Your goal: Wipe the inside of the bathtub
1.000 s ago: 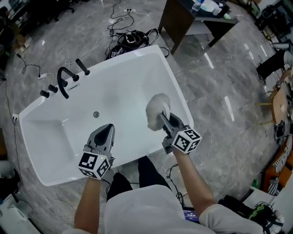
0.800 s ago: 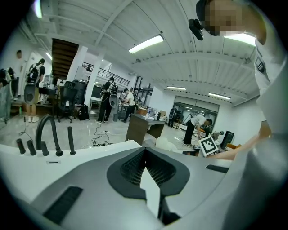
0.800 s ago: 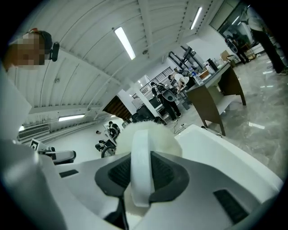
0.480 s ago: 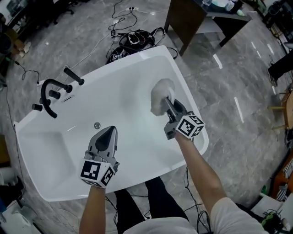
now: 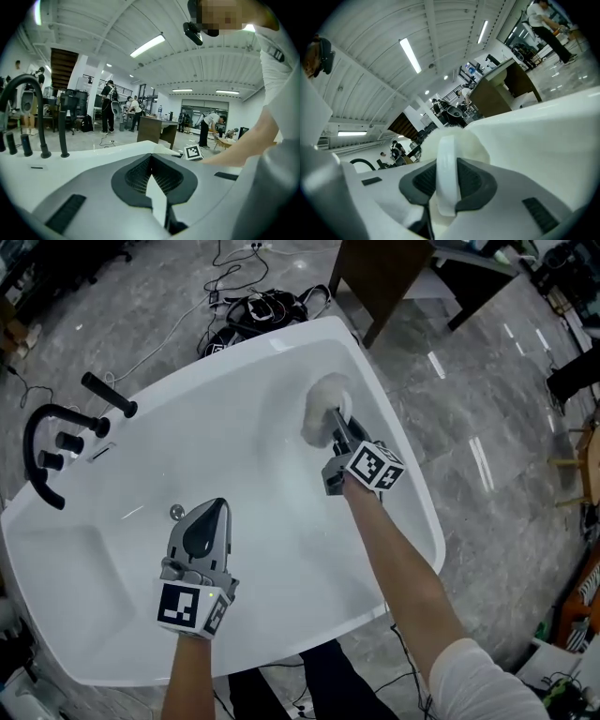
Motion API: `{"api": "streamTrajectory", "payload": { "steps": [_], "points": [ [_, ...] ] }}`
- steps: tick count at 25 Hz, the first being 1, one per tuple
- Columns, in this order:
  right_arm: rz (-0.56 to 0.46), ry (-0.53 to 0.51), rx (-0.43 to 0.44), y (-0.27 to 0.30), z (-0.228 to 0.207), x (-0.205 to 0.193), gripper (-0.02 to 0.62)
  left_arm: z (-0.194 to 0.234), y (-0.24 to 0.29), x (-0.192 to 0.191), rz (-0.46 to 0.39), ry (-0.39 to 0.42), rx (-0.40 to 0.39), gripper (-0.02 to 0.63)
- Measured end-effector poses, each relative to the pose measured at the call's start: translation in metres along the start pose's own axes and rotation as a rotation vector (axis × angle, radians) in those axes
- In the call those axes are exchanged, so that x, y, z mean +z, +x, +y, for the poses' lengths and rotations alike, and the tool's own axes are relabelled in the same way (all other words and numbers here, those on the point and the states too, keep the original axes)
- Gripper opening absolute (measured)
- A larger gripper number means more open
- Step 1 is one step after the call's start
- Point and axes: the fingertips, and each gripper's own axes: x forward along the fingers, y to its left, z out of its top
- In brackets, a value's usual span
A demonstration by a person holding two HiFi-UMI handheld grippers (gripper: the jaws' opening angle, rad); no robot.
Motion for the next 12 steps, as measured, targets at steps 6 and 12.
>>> {"api": "streamTrajectory", "payload": {
  "steps": [6, 12],
  "points": [
    [-0.027, -0.046, -0.023, 0.048, -0.026, 0.005, 0.092, 0.009, 0.016, -0.024, 0.018, -0.010, 0.022, 0.006],
    [-0.034, -0.136, -0.041, 0.074, -0.037, 0.007, 0.091, 0.011, 0.042, -0.042, 0.016, -0.035, -0.005, 0.006]
  ]
}}
